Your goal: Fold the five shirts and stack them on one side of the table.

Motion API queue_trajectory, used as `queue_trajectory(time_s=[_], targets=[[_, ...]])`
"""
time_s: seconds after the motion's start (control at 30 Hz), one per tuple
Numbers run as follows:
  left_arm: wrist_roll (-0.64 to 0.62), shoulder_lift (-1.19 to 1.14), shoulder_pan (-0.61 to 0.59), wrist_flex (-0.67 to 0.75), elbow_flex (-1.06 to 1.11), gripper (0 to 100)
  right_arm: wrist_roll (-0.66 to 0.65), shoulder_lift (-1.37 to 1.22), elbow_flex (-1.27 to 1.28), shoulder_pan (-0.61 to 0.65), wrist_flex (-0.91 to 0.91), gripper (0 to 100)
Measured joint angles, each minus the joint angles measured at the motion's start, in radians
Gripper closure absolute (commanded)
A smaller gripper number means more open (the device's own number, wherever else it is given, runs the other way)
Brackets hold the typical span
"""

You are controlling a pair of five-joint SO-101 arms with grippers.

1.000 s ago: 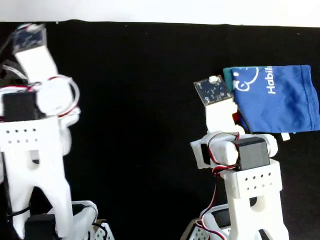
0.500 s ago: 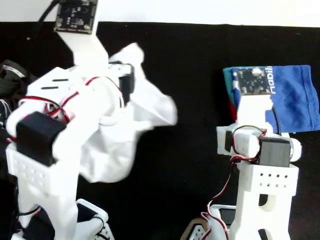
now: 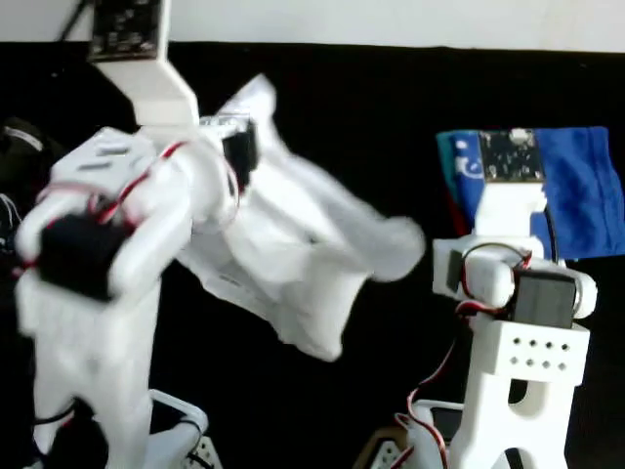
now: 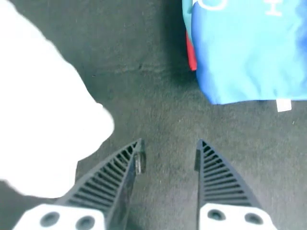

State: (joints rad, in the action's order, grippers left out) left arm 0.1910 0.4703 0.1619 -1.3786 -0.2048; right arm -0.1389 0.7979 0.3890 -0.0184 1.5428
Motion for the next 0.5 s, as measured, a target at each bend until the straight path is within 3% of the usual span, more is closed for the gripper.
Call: queue_trajectory(time_s=[0.1, 0.27, 0.37, 0.5], targets=[[0.034, 0.0, -0.169, 0.023, 0.262, 99, 0.0, 0.0, 0.0, 0.0, -0.009, 82.5], [0.206, -0.002, -0.436, 0.172, 0.687, 99, 0.0, 0.0, 0.012, 0.037, -0.038, 82.4], [0.29, -0.002, -0.529, 0.25, 0.878, 99, 0.0, -0.035, 0.055, 0.129, -0.074, 82.4], [0.319, -0.002, -0.608, 0.304, 0.968, 99, 0.038, -0.149, 0.077, 0.227, -0.112, 82.4]])
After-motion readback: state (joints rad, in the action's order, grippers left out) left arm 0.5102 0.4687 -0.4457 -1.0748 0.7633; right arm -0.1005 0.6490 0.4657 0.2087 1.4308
